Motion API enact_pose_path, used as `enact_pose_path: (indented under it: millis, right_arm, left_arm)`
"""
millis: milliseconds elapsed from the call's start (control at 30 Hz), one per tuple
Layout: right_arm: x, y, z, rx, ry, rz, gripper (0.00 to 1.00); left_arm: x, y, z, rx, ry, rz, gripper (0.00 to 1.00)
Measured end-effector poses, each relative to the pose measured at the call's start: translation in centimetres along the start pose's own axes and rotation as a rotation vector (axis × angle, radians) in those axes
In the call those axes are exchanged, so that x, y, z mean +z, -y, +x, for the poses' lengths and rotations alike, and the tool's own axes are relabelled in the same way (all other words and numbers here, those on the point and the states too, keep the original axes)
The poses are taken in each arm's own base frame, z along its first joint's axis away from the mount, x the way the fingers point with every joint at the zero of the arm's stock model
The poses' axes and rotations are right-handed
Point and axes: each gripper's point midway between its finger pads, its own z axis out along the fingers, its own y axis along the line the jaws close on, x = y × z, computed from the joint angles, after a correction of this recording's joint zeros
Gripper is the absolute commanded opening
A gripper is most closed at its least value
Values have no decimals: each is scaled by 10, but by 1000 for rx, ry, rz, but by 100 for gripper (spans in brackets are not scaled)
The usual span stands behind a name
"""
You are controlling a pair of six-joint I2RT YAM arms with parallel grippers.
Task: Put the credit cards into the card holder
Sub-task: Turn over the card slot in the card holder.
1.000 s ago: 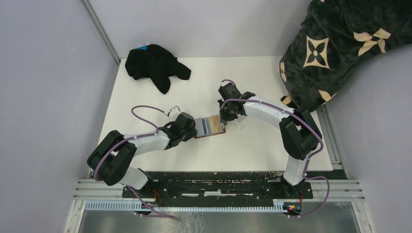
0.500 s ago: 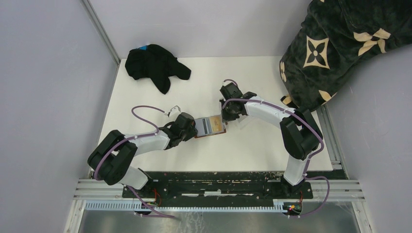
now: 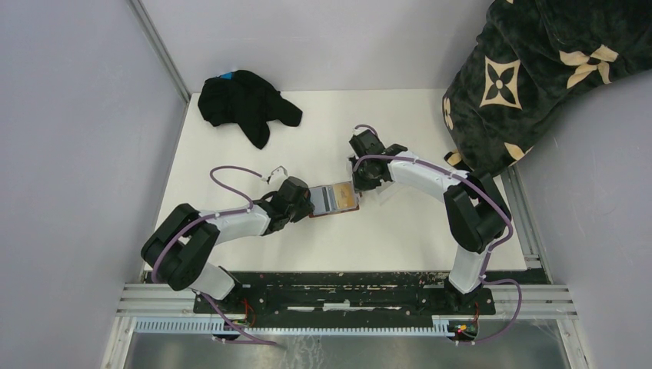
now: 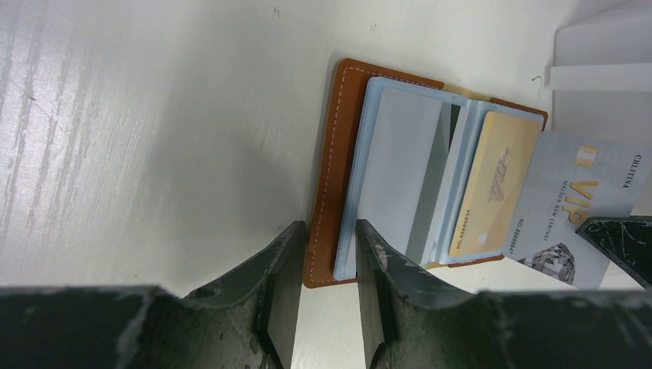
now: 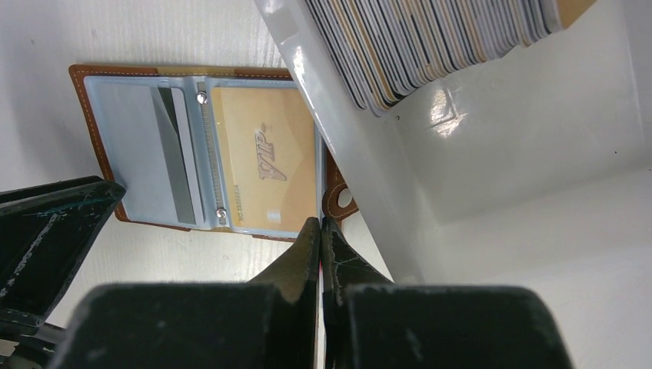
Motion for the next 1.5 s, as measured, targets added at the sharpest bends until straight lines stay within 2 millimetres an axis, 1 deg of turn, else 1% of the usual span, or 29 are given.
enact_pose_path:
  millis: [433, 1200, 1500]
  right_arm:
    - [0, 6, -3, 1, 1, 6, 1]
    - [-3, 4, -7, 8, -1, -9, 1]
    - [-5, 8, -8, -6, 4, 12, 1]
  left_arm:
    - [2, 2, 0, 0, -1, 0, 41]
    - [5, 6, -1, -13, 1, 8, 40]
    - [6, 8, -1, -13, 2, 9, 40]
